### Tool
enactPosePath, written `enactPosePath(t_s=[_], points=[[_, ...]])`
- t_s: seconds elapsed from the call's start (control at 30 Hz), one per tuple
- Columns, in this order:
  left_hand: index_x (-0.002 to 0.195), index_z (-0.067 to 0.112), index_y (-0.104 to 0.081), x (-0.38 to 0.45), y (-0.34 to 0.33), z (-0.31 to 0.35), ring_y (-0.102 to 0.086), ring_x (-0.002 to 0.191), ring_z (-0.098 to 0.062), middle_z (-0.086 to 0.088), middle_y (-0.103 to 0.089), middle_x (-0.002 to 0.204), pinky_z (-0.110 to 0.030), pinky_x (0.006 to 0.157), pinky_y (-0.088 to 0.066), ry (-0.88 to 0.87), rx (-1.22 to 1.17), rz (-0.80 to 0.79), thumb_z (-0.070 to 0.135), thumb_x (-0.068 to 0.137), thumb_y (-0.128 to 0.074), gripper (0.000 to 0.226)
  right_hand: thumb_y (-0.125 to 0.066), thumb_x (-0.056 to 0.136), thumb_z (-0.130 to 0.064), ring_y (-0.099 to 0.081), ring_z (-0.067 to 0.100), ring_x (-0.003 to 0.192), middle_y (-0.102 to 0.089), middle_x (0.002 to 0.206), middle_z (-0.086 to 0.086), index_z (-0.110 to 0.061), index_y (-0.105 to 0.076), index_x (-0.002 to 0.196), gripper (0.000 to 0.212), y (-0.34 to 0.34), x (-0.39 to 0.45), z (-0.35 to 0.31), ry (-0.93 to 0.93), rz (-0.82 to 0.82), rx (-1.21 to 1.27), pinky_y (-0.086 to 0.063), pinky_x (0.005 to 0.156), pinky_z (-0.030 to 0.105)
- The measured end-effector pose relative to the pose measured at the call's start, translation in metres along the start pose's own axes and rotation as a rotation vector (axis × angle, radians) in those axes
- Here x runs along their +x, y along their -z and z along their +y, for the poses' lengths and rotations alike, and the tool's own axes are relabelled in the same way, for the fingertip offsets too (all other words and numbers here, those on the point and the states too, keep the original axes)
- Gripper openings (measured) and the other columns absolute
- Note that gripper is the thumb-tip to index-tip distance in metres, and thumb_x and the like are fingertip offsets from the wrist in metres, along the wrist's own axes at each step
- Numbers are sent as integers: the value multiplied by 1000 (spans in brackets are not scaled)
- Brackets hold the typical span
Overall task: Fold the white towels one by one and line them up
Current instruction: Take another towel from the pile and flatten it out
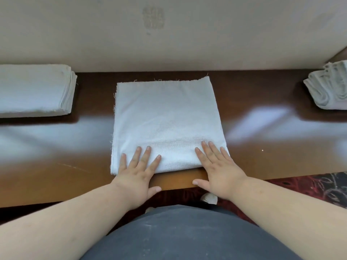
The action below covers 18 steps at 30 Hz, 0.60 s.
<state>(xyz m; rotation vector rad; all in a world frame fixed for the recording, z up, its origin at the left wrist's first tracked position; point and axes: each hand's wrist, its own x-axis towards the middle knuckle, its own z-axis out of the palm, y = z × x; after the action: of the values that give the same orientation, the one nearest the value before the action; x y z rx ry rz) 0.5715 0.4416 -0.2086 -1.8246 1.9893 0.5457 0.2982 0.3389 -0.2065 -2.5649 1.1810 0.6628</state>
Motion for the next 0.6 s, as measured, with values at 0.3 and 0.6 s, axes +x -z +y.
enactPosePath(t_s=[0.3,0.6], points=[[151,37,-19,35,60,-23,-8,147,-19,3,-12,161,-34,120,-8,-58,-123,271,60,95,-16,60,-30,97,-61,-18,21,147,-22,161,-2,-33,-31,152,62,57,47,-6,-105,323,242,-20,117,38],[151,41,2,72,43,-52,23,146,-20,-1,14,162,-46,118,12,239,-142,220,82,77,7,85,-13,89,-73,-16,17,147,-26,160,-1,-29,-39,148,78,54,94,44,-191,320,173,-11,120,44]])
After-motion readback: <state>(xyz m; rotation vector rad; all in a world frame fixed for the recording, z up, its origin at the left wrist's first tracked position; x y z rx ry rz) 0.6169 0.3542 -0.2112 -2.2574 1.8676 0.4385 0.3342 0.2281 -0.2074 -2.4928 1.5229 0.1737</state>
